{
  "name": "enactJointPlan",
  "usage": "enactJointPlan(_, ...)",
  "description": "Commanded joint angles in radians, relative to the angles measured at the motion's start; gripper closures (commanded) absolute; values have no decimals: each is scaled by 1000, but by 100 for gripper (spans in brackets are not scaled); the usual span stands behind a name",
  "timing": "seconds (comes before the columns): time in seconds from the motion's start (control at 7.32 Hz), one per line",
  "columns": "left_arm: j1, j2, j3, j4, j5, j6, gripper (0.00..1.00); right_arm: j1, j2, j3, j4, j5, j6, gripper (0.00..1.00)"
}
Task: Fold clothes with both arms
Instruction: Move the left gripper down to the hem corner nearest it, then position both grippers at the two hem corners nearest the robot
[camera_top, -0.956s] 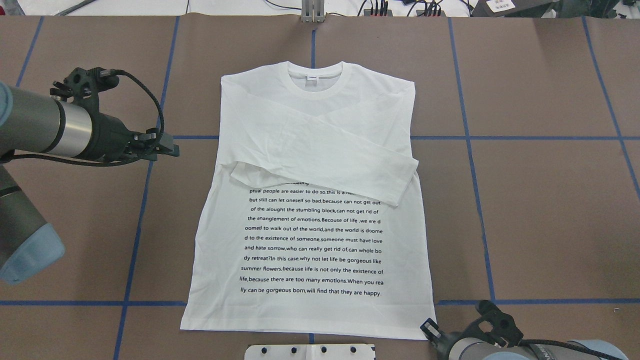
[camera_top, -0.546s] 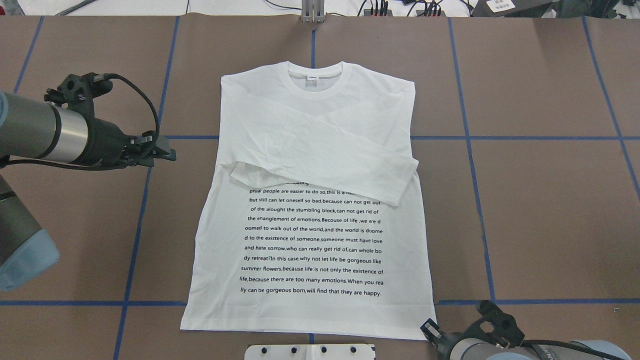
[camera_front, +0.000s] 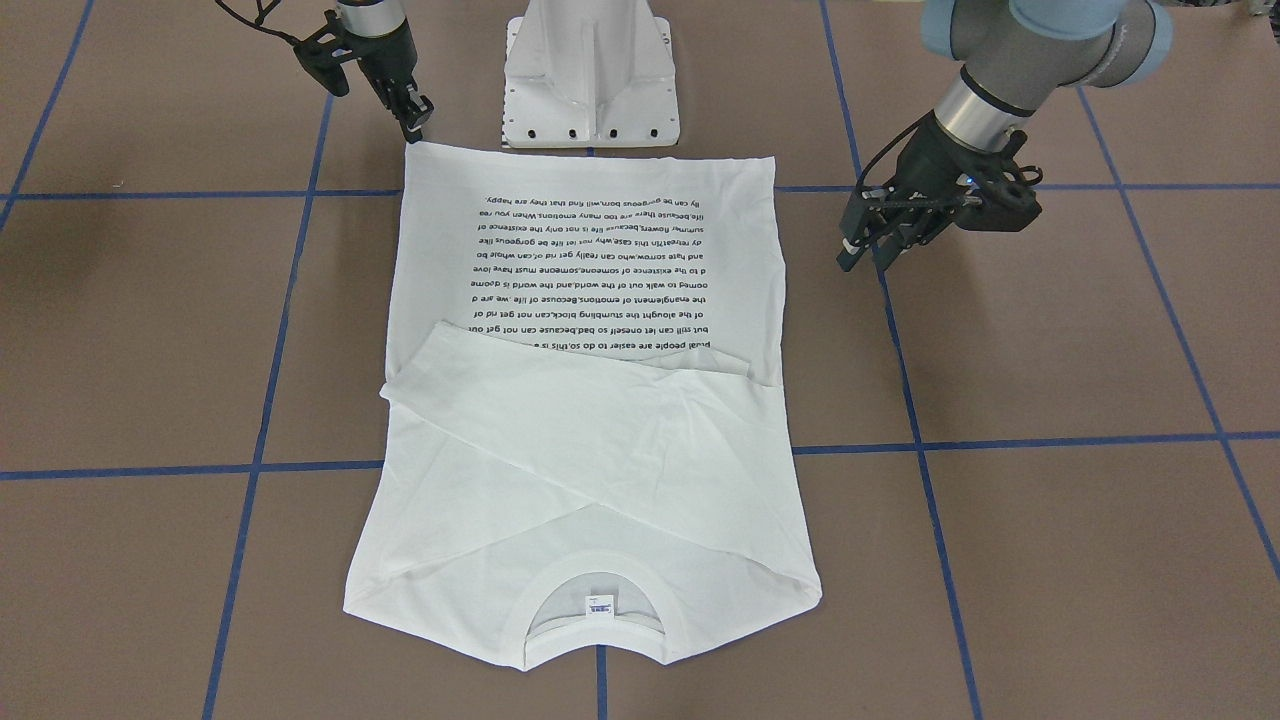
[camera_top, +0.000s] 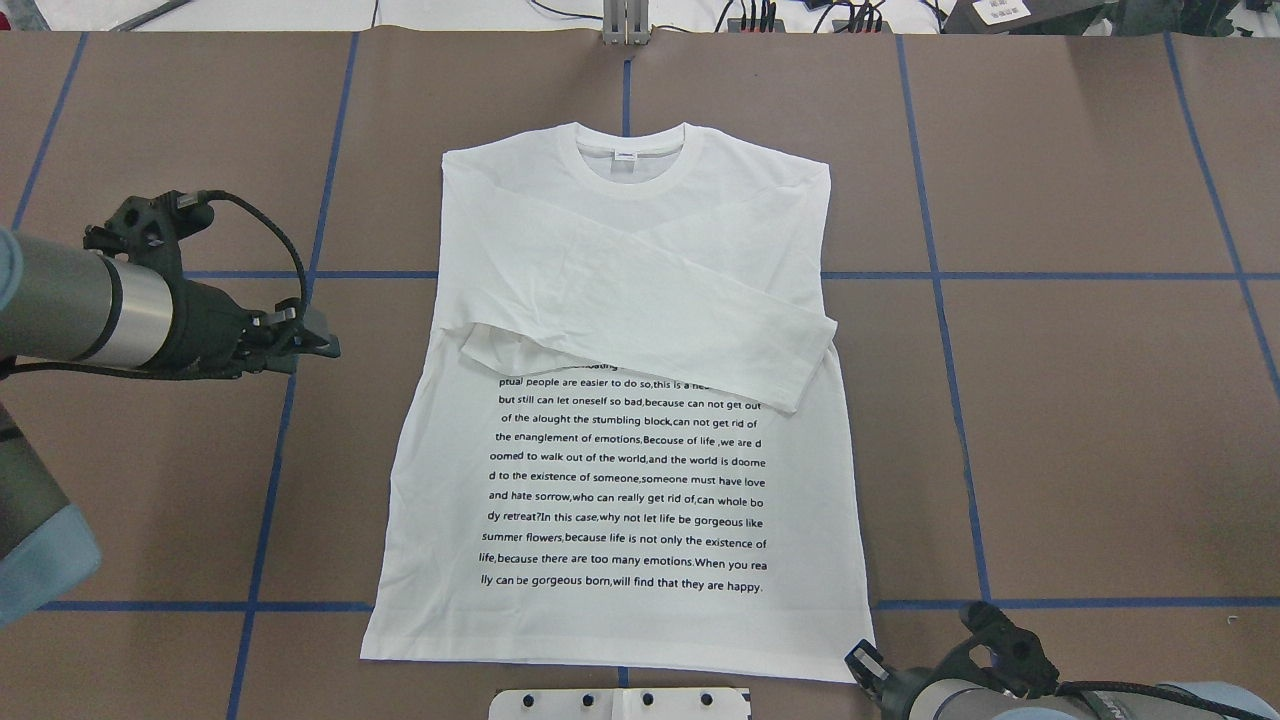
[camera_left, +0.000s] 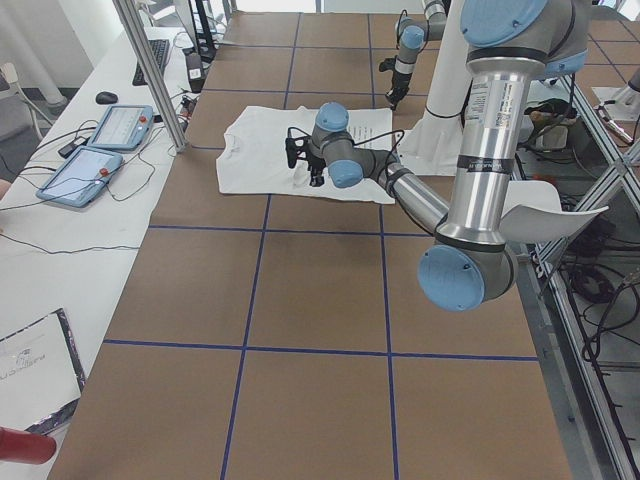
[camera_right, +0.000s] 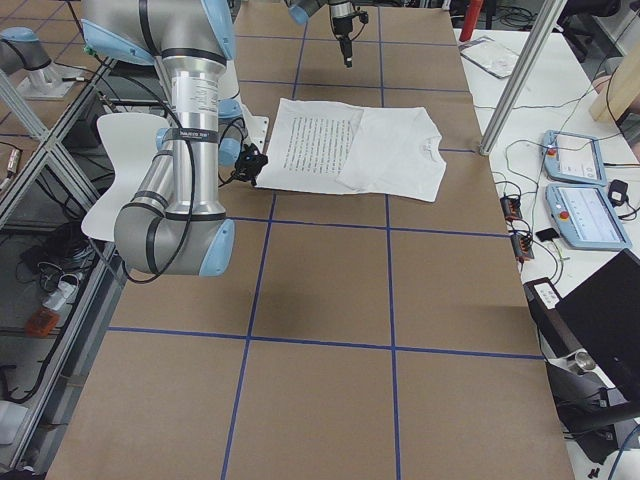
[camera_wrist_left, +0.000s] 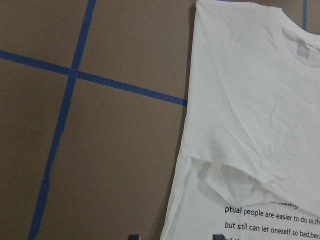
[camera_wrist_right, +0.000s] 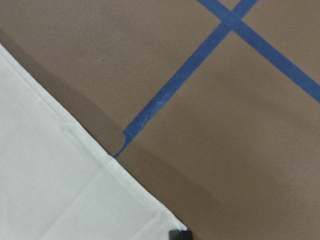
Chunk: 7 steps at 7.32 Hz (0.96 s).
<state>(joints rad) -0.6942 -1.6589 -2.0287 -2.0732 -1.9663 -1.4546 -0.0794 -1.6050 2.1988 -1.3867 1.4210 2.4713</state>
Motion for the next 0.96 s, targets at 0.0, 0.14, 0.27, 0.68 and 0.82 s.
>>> enactJointPlan(0.0, 179, 83, -63, 1, 134, -169, 42, -8, -3, 7, 0, 1, 0, 100)
enactJointPlan(0.14, 288, 97, -79, 2, 209, -278, 43, -10, -3, 7, 0, 3, -2, 100)
enactJointPlan(0.27, 371, 119, -108, 13, 240, -335, 43, -10, -3, 7, 0, 3, -2, 100)
enactJointPlan(0.68, 527, 130, -125, 65, 314, -452, 35, -10, -1, 9, 0, 4, 0, 100)
enactJointPlan(0.82, 539, 130, -117, 68, 316, -455, 34, -10, -1, 9, 0, 4, -2, 100)
